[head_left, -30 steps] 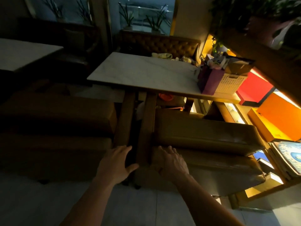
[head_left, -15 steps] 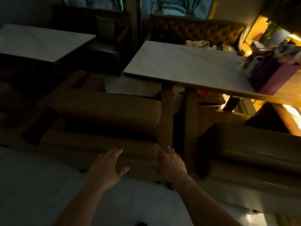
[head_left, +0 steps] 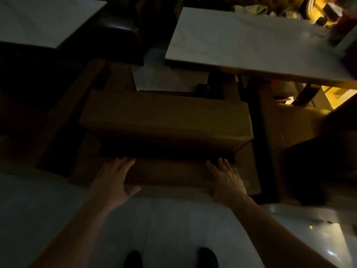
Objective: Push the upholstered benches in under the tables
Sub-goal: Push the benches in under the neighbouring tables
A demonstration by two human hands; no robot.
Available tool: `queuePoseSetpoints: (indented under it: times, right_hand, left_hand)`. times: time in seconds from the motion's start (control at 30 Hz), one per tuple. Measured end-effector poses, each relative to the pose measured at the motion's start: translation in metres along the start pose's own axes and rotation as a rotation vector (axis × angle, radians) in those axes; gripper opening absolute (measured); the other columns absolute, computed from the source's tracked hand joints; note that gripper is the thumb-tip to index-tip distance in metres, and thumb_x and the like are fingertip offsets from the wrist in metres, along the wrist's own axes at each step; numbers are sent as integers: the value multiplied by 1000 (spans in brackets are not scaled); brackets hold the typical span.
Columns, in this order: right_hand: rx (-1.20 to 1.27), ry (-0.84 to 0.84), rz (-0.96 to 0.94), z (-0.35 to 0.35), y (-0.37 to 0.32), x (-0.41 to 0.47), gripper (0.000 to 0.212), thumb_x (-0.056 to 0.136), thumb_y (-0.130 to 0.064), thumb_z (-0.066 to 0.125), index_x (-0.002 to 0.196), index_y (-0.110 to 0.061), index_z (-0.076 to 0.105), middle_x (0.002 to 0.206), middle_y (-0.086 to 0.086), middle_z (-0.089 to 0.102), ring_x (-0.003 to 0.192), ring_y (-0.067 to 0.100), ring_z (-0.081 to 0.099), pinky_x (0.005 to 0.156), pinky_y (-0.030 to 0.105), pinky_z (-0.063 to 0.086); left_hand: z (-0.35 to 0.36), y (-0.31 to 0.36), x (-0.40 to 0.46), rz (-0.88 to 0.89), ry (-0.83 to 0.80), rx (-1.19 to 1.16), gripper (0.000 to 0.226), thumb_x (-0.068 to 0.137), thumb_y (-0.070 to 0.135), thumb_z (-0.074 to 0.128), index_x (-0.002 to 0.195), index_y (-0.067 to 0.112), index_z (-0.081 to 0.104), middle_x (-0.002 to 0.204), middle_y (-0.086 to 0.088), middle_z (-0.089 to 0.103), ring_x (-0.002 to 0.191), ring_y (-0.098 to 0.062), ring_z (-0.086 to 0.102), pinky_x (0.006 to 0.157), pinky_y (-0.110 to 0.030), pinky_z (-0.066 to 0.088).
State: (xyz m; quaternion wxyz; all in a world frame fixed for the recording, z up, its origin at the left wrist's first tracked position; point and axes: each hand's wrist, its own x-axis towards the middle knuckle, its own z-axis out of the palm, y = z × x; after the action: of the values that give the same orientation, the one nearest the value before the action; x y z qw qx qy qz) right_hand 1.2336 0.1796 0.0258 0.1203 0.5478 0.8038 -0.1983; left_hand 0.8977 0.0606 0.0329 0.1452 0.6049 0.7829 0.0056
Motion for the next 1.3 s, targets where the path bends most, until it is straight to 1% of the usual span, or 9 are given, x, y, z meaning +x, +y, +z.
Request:
queuePoseSetpoints:
  times: [0.1, 0.23, 0.33, 0.47, 0.67, 0.87, 1.03, 1.17, 1.3]
  right_hand:
    - [-10, -13, 53, 15, -28, 15, 110, 79, -73, 63, 156, -40, -8, 168, 8, -8, 154, 29, -11, 123, 51, 0]
    - [-25, -40, 124, 23, -48, 30, 117, 75, -73, 68, 155, -42, -11, 168, 4, -9, 153, 28, -12, 123, 59, 2]
    - [-19, -7, 180, 25, -55, 33, 115, 74, -73, 69, 158, -37, -1, 168, 4, 1, 154, 30, -3, 120, 63, 13]
    - [-52, 41, 201, 27, -60, 34, 114, 71, -77, 68, 158, -31, 12, 166, 8, 17, 153, 33, 10, 116, 63, 26]
    - [-90, 86, 201, 32, -68, 27, 108, 74, -76, 65, 158, -26, 18, 163, 9, 25, 151, 35, 18, 113, 60, 33]
    - [-148, 40, 218, 42, -83, 13, 108, 76, -81, 56, 158, -28, 11, 164, 8, 21, 151, 34, 18, 114, 54, 34]
    - [-203, 21, 218, 41, -88, 13, 107, 75, -82, 56, 157, -29, 11, 161, 9, 25, 146, 35, 28, 104, 51, 45]
    - [-187, -35, 215, 35, -88, 23, 109, 74, -77, 62, 157, -29, 11, 159, 13, 26, 145, 38, 28, 103, 56, 47]
    - [-185, -27, 217, 29, -94, 32, 110, 74, -78, 61, 157, -29, 9, 160, 14, 22, 146, 39, 24, 105, 59, 44]
  left_hand:
    - [5, -36, 24, 70, -50, -4, 103, 74, 77, 59, 155, 40, 8, 164, 4, 13, 149, -22, 10, 120, -44, 10]
    - [13, -69, 48, 143, -122, 11, 110, 70, 79, 62, 155, 41, 1, 164, 6, 7, 149, -22, 7, 121, -43, 8]
    - [20, -80, 59, 185, -124, 1, 106, 73, 75, 63, 155, 41, 4, 164, 8, 11, 149, -20, 8, 119, -44, 13]
    - [26, -84, 63, 219, -75, 8, 98, 76, 68, 66, 154, 39, 14, 162, 8, 21, 147, -21, 15, 115, -44, 24]
    - [26, -84, 62, 224, -95, -25, 95, 78, 61, 70, 154, 36, 19, 161, 6, 24, 147, -22, 15, 118, -48, 20]
    - [28, -100, 55, 234, -114, -4, 95, 78, 60, 70, 154, 37, 17, 162, 8, 21, 149, -22, 12, 119, -46, 13]
    - [26, -106, 53, 238, -123, -14, 96, 79, 60, 69, 154, 40, 13, 162, 10, 18, 149, -19, 9, 117, -48, 19]
    - [23, -109, 60, 221, -159, -34, 97, 77, 62, 69, 153, 44, 12, 162, 14, 16, 148, -16, 8, 114, -49, 26]
    - [17, -110, 74, 212, -171, -59, 98, 76, 59, 73, 153, 43, 14, 162, 13, 16, 149, -17, 8, 116, -50, 25]
